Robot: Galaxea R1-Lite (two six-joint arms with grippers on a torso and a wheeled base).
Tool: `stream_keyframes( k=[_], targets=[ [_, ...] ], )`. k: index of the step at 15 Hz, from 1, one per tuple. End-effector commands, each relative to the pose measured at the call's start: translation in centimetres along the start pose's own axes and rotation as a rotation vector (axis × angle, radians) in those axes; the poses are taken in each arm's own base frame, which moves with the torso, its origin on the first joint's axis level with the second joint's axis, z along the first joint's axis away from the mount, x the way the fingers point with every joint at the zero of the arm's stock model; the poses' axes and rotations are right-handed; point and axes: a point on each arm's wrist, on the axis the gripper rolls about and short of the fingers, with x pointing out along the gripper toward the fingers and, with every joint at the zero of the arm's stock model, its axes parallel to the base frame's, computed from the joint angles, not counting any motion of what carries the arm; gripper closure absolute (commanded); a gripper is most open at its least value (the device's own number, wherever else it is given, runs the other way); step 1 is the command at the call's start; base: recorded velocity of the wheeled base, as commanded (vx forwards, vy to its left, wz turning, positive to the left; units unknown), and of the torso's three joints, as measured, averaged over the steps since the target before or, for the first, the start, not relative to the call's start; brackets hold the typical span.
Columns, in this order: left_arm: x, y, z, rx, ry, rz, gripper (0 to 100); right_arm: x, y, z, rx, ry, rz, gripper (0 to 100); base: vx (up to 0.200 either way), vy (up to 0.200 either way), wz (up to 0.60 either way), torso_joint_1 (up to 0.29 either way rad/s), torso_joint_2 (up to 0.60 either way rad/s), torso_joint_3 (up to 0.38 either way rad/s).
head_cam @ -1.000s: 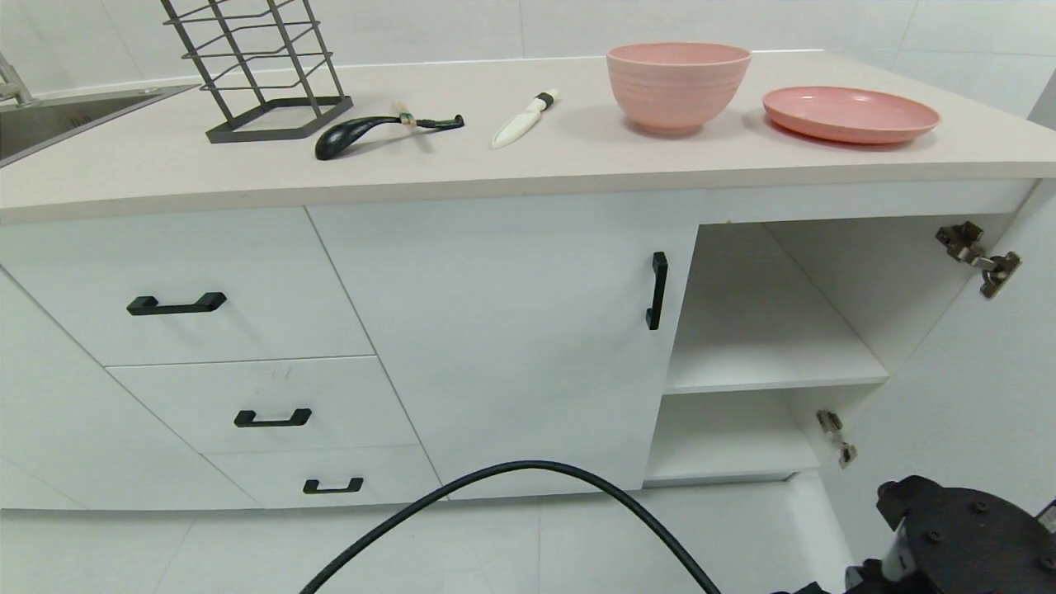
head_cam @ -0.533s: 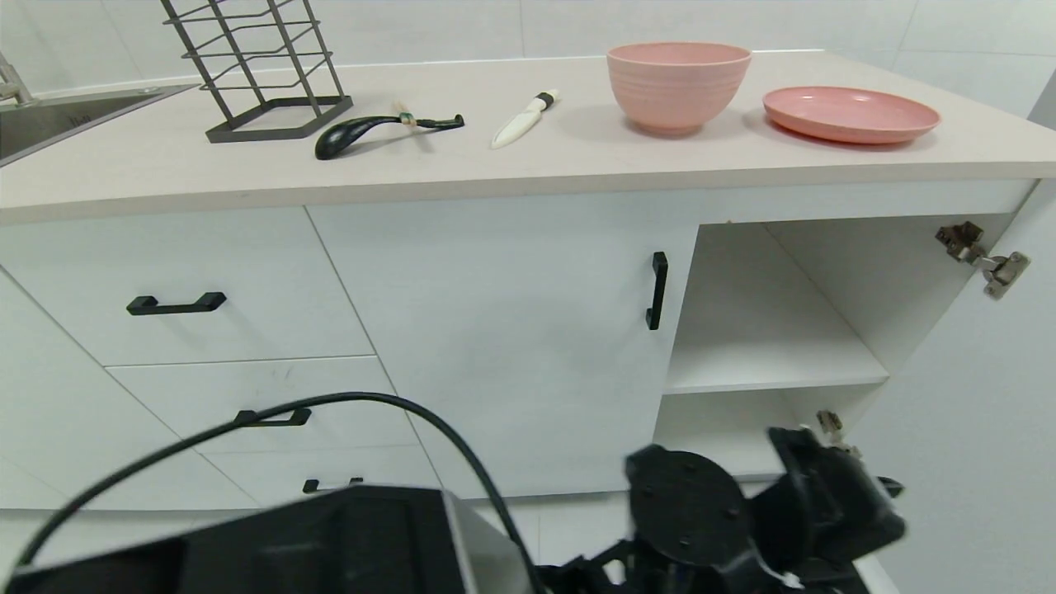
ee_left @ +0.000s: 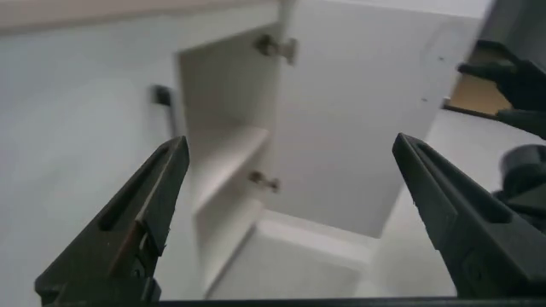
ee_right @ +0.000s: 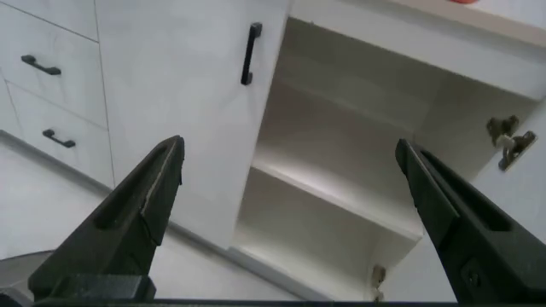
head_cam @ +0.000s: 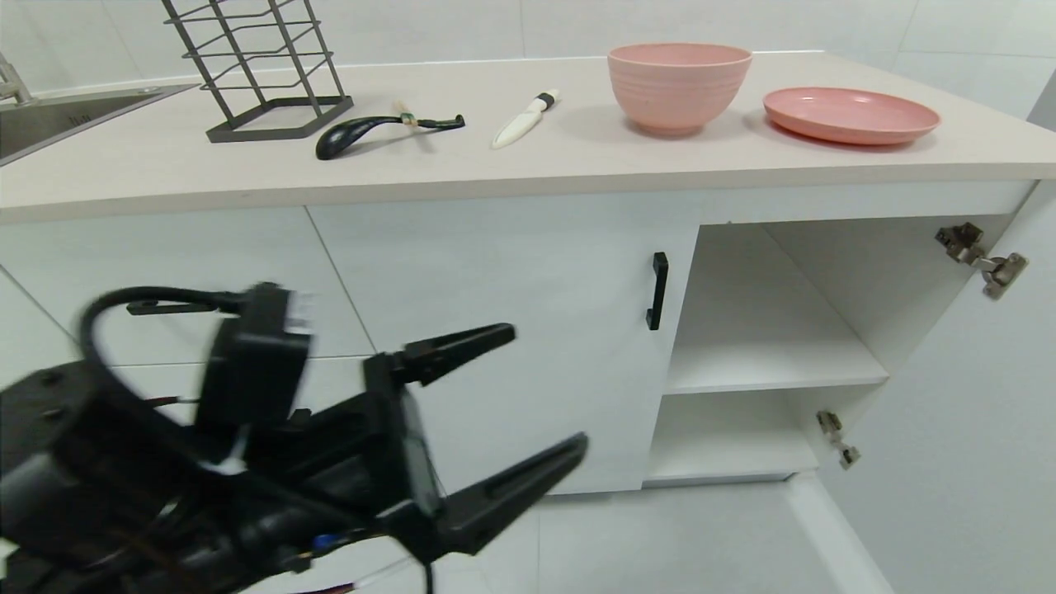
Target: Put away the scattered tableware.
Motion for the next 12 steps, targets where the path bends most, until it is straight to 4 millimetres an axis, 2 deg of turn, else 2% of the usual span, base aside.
stream_keyframes(
  k=[1, 2, 4, 6, 7, 8, 9, 10, 12],
  targets=[
    [-11.1, -2.2, 2.4, 0.111, -0.093, 0.229, 0, -0.4, 0.3, -0.2, -0.007, -0.012, 0.006, 0, 0.000, 0.000, 0.00, 0.000, 0.00, 0.000],
    [-13.6, -3.2, 2.3, 0.150, -0.099, 0.317, 0, -0.5, 0.5, -0.7, 0.020, 0.021, 0.064, 0, 0.000, 0.000, 0.00, 0.000, 0.00, 0.000],
    [-15.8, -4.6, 2.5, 0.200, -0.099, 0.411, 0, -0.9, 0.7, -1.4, 0.062, 0.038, 0.175, 0, 0.000, 0.000, 0.00, 0.000, 0.00, 0.000],
    [-18.9, -7.5, 0.8, 0.215, -0.040, 0.496, 0, -1.7, 1.2, -2.6, 0.082, 0.087, 0.151, 0, 0.000, 0.000, 0.00, 0.000, 0.00, 0.000],
    [-19.9, -8.6, -0.2, 0.208, -0.017, 0.524, 0, -1.7, 1.1, -2.5, 0.072, 0.092, 0.104, 0, 0.000, 0.000, 0.00, 0.000, 0.00, 0.000],
    [-20.6, -9.5, -1.0, 0.200, -0.004, 0.535, 0, -1.7, 1.0, -2.6, 0.074, 0.109, 0.054, 0, 0.000, 0.000, 0.00, 0.000, 0.00, 0.000],
    [-21.8, -10.7, -3.0, 0.160, 0.049, 0.548, 0, -1.8, 0.9, -3.5, 0.103, 0.219, -0.080, 0, 0.000, 0.000, 0.00, 0.000, 0.00, 0.000],
    [-21.8, -10.5, -3.5, 0.148, 0.073, 0.581, 0, -1.9, 0.8, -3.6, 0.118, 0.254, -0.165, 0, 0.000, 0.000, 0.00, 0.000, 0.00, 0.000],
    [-22.0, -10.3, -4.4, 0.097, 0.141, 0.651, 0, -1.9, 0.7, -3.7, 0.122, 0.256, -0.179, 0, 0.000, 0.000, 0.00, 0.000, 0.00, 0.000]
  ],
)
